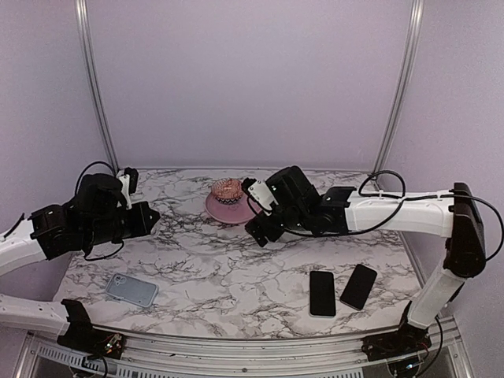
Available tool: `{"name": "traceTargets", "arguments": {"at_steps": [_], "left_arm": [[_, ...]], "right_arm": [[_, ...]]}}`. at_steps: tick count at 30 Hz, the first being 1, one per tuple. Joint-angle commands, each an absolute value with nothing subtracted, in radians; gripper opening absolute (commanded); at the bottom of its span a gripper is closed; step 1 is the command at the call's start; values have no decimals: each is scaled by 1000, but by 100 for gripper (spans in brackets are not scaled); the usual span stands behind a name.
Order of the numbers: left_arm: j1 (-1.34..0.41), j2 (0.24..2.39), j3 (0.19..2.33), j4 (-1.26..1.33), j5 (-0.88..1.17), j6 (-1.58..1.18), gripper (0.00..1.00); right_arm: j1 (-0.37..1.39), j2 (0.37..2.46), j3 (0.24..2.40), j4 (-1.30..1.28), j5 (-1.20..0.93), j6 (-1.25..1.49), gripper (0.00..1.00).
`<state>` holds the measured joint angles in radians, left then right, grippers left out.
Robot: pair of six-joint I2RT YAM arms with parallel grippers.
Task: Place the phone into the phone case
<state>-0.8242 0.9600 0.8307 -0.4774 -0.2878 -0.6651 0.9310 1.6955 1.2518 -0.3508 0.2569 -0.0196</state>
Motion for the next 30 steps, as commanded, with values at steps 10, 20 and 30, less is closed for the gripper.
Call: {"name": "traceTargets", "arguments": {"at_steps": [10,20,30], "left_arm": [[-946,1114,996,478,-190,-631,0],[-981,1171,997,597,-120,-652,0],[-983,1120,944,484,-133,-563,9]], "right_arm": [[1156,1598,1233,589,24,-139,92],[1157,1653,1300,637,210,-84,43],[1089,1549,1261,497,143,-56,0]]}}
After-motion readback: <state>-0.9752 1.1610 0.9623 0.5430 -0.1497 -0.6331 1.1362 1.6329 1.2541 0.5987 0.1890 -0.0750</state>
